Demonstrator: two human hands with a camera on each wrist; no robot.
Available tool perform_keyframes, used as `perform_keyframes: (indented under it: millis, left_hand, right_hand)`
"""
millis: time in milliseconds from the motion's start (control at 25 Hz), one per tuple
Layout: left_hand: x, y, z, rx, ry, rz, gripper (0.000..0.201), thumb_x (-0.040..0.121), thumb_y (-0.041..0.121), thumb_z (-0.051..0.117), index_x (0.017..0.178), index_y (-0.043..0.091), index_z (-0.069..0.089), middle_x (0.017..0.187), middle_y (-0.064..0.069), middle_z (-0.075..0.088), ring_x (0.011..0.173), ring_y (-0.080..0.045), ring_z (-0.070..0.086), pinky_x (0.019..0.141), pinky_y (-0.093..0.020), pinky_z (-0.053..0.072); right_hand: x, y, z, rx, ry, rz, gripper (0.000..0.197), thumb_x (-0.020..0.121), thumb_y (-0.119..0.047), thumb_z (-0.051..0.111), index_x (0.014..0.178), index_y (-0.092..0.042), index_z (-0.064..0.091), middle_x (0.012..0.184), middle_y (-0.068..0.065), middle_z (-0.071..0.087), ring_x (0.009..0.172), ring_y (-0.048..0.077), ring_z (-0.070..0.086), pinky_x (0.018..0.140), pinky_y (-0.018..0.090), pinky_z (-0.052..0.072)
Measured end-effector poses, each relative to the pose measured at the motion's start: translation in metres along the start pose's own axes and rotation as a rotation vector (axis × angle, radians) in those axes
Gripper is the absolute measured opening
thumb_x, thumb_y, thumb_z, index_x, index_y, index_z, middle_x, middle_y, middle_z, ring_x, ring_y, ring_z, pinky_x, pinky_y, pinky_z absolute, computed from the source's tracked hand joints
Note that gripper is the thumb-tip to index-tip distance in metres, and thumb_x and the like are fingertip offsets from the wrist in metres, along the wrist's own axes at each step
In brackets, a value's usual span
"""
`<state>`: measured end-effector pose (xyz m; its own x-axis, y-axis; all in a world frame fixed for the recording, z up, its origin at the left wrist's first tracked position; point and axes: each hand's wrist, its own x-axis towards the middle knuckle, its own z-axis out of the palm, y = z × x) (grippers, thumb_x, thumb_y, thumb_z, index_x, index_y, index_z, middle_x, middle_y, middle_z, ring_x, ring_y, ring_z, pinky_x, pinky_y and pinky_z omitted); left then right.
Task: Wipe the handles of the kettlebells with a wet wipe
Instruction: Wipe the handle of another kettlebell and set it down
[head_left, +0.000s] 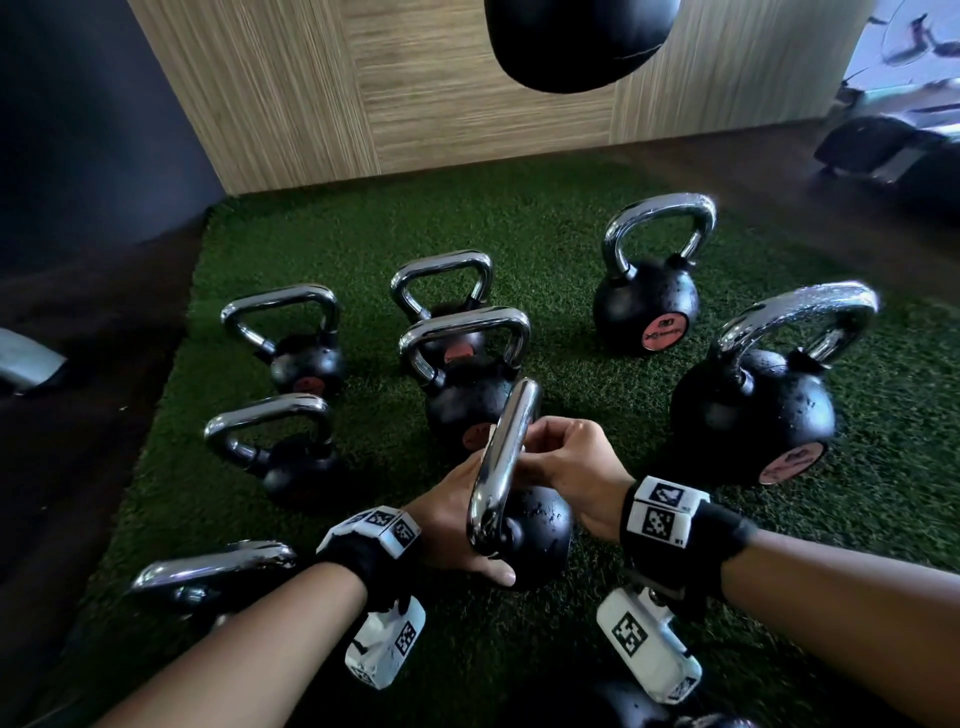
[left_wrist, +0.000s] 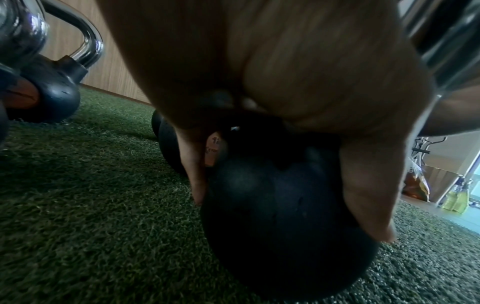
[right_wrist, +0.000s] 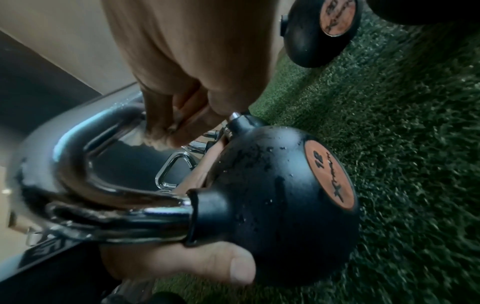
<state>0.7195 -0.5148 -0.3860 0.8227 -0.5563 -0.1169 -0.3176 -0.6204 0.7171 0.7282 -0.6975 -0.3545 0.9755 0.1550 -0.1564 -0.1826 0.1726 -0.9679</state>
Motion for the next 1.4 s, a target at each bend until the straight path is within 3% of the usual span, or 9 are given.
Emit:
perform_keyframes:
  millis: [160, 320, 440, 800, 960, 1000, 1200, 1320, 1400]
  left_hand:
    - [0.0, -0.003, 0.001, 0.01, 0.013, -0.015, 0.126, 0.048, 0.048, 0.094, 0.14, 0.066, 0.01, 0.156, 0.014, 0.027, 0.148, -0.006, 0.028, 0.121, -0.045, 0.033]
    - [0.0, -0.006, 0.002, -0.013, 0.026, -0.027, 0.128, 0.048, 0.047, 0.095, 0.148, 0.051, 0.016, 0.156, 0.015, 0.029, 0.148, -0.007, 0.03, 0.12, -0.047, 0.035]
    - [-0.003, -0.004, 0.001, -0.026, 0.025, -0.029, 0.126, 0.047, 0.046, 0.095, 0.134, 0.073, 0.007, 0.156, 0.017, 0.028, 0.147, -0.003, 0.029, 0.122, -0.042, 0.032]
    - [-0.003, 0.002, 0.002, 0.027, 0.051, 0.009, 0.121, 0.054, 0.026, 0.1, 0.134, 0.054, 0.014, 0.154, 0.005, 0.032, 0.145, -0.012, 0.033, 0.122, -0.04, 0.031]
    - [0.0, -0.002, -0.002, 0.201, -0.012, 0.021, 0.121, 0.056, 0.043, 0.096, 0.145, 0.048, 0.014, 0.138, 0.03, 0.019, 0.13, 0.013, 0.021, 0.106, -0.001, 0.019]
    - [0.0, 0.0, -0.003, 0.258, -0.027, 0.015, 0.125, 0.057, 0.049, 0.094, 0.15, 0.043, 0.01, 0.137, 0.032, 0.019, 0.125, 0.016, 0.018, 0.102, 0.001, 0.018]
    - [-0.004, 0.013, -0.017, 0.245, -0.122, -0.03, 0.128, 0.052, 0.051, 0.096, 0.149, 0.043, 0.013, 0.153, 0.018, 0.027, 0.135, 0.001, 0.034, 0.111, -0.021, 0.032]
    - [-0.017, 0.027, -0.036, 0.164, -0.157, -0.018, 0.112, 0.048, 0.061, 0.093, 0.143, 0.047, 0.036, 0.146, 0.025, 0.045, 0.134, 0.005, 0.044, 0.117, -0.025, 0.036]
    - [-0.033, 0.037, -0.045, 0.193, -0.02, -0.052, 0.108, 0.044, 0.08, 0.084, 0.138, 0.057, 0.036, 0.139, 0.03, 0.051, 0.128, 0.009, 0.048, 0.113, -0.026, 0.041]
  right_hand:
    - [0.012, -0.007, -0.001, 0.039, 0.215, -0.064, 0.017, 0.074, 0.015, 0.079, 0.079, 0.009, 0.064, 0.063, 0.009, 0.068, 0.047, 0.014, 0.066, 0.048, 0.022, 0.055]
    - [0.011, -0.003, 0.0, -0.151, 0.262, -0.135, 0.024, 0.077, 0.007, 0.081, 0.065, -0.007, 0.064, 0.066, 0.01, 0.073, 0.053, 0.02, 0.071, 0.052, 0.028, 0.06]
    - [0.022, -0.005, -0.003, -0.325, 0.405, -0.185, 0.019, 0.074, -0.001, 0.083, 0.066, -0.01, 0.068, 0.067, 0.008, 0.075, 0.054, 0.017, 0.072, 0.051, 0.029, 0.059]
    - [0.037, -0.006, 0.004, -0.377, 0.466, 0.0, 0.006, 0.074, -0.006, 0.068, 0.069, -0.006, 0.071, 0.045, 0.004, 0.066, 0.036, 0.014, 0.062, 0.042, 0.029, 0.057]
    - [0.035, 0.002, 0.001, -0.44, 0.363, 0.113, 0.014, 0.065, -0.01, 0.081, 0.071, -0.001, 0.071, 0.06, 0.015, 0.073, 0.046, 0.021, 0.065, 0.055, 0.041, 0.064]
    - [0.034, 0.004, 0.0, -0.457, 0.357, 0.133, 0.02, 0.064, -0.013, 0.084, 0.073, 0.001, 0.072, 0.063, 0.016, 0.073, 0.047, 0.02, 0.065, 0.055, 0.04, 0.063]
    - [0.031, -0.001, -0.006, -0.582, 0.295, 0.117, 0.027, 0.065, -0.023, 0.086, 0.075, -0.004, 0.07, 0.067, 0.012, 0.074, 0.053, 0.018, 0.063, 0.056, 0.037, 0.059]
    - [0.027, -0.011, -0.012, -0.901, 0.288, -0.122, 0.023, 0.078, -0.024, 0.08, 0.078, -0.015, 0.059, 0.07, -0.005, 0.062, 0.061, 0.012, 0.054, 0.048, 0.022, 0.039]
    - [0.027, -0.026, -0.016, -1.005, 0.206, -0.331, 0.018, 0.086, -0.016, 0.071, 0.095, -0.019, 0.056, 0.077, -0.003, 0.062, 0.064, 0.012, 0.056, 0.051, 0.025, 0.044]
